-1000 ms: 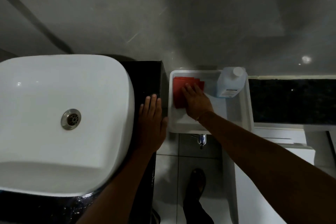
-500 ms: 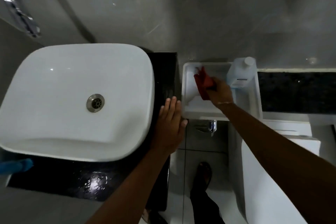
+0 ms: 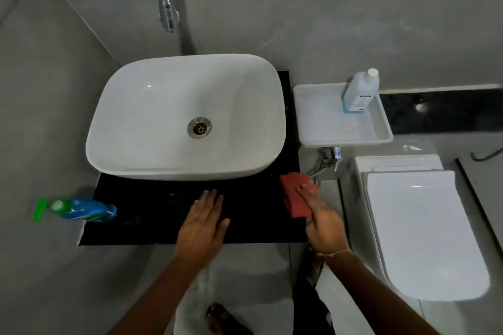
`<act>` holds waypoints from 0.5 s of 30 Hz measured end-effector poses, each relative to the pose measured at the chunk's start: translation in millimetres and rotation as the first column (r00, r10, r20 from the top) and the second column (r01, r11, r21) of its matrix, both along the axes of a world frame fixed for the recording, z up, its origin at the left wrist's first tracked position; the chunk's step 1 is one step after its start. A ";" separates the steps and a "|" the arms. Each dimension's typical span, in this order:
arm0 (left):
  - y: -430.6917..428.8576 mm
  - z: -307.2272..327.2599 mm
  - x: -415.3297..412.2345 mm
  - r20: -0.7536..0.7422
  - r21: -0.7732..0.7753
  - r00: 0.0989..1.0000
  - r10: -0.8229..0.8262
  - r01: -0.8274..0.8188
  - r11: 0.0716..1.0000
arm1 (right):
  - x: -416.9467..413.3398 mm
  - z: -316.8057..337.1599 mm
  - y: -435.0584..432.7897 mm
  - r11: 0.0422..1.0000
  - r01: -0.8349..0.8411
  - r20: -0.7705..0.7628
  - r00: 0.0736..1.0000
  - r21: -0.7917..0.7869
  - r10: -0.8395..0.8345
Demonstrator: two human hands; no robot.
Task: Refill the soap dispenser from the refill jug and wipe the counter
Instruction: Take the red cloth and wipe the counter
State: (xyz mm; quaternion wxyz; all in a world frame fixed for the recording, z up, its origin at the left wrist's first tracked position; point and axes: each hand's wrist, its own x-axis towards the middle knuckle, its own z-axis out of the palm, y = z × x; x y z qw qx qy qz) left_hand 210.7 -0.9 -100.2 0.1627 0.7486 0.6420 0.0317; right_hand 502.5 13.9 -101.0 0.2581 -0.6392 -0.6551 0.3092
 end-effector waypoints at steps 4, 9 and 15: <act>1.4 -16.0 -56.7 -0.121 -0.055 0.990 0.077 -0.084 0.995 | -21.4 -9.9 -0.2 0.999 -0.020 0.172 0.985 -0.030 0.025; 4.5 -32.7 -86.1 -0.162 -0.031 0.981 0.103 -0.110 0.993 | -51.6 -17.8 22.8 0.999 -0.040 0.309 0.950 -0.028 0.047; 0.4 -36.9 -91.4 -0.153 -0.008 0.983 0.103 -0.106 0.994 | -90.7 -25.7 -4.3 0.940 -0.337 0.402 0.869 0.057 0.288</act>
